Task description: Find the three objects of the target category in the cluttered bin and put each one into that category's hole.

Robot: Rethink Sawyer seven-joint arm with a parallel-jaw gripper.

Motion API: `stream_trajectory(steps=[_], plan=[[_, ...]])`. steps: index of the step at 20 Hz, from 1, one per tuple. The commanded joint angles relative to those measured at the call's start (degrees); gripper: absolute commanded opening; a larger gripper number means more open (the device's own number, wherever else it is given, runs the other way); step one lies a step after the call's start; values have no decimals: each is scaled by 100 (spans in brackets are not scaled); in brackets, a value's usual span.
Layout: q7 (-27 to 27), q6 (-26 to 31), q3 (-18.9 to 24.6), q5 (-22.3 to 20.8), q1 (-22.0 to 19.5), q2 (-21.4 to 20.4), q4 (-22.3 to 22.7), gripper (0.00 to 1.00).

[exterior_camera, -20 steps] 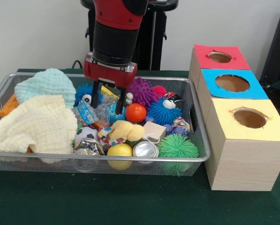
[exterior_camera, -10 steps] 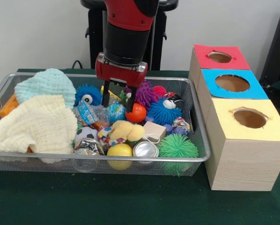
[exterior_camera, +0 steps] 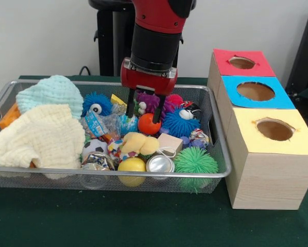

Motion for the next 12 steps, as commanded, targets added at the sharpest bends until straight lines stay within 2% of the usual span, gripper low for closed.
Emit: stream_trajectory(steps=[1, 10, 12], plan=[[1165, 13, 57, 264, -5, 84, 188, 100], [1096, 13, 34, 350, -60, 315, -72, 100], [1169, 53, -41, 394, 0, 449, -249, 100]])
